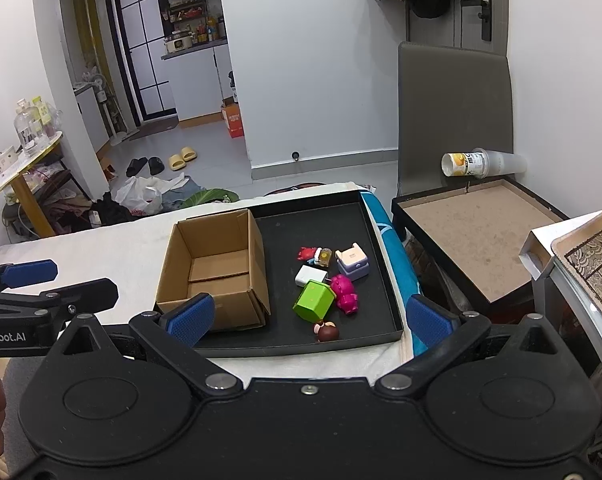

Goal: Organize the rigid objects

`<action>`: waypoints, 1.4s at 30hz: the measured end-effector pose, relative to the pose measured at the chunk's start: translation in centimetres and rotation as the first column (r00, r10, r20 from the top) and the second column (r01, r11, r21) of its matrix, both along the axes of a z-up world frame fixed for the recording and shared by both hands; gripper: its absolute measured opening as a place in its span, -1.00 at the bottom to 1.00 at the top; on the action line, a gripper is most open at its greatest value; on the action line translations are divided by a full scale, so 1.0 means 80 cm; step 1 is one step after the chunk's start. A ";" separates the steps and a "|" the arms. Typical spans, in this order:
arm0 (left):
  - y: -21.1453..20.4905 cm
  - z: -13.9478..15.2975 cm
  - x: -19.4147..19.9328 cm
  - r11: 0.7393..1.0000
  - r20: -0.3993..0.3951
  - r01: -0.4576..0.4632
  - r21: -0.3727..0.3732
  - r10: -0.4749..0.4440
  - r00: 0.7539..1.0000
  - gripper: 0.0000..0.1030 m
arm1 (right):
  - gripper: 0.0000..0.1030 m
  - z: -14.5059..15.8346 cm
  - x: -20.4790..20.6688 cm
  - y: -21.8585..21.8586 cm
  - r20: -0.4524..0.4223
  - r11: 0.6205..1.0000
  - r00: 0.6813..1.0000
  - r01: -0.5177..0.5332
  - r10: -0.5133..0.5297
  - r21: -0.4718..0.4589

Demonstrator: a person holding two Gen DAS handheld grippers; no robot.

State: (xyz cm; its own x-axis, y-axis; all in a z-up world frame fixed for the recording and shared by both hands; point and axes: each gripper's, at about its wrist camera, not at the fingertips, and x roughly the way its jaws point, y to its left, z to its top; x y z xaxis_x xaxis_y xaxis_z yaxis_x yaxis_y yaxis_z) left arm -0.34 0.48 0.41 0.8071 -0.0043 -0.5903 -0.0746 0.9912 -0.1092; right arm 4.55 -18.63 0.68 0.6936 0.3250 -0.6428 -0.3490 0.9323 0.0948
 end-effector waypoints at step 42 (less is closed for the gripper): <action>0.002 -0.011 0.034 1.000 -0.023 0.008 0.006 -0.008 1.000 0.98 | 1.00 -0.012 0.024 0.008 -0.027 1.000 1.000 0.001 -0.001 0.009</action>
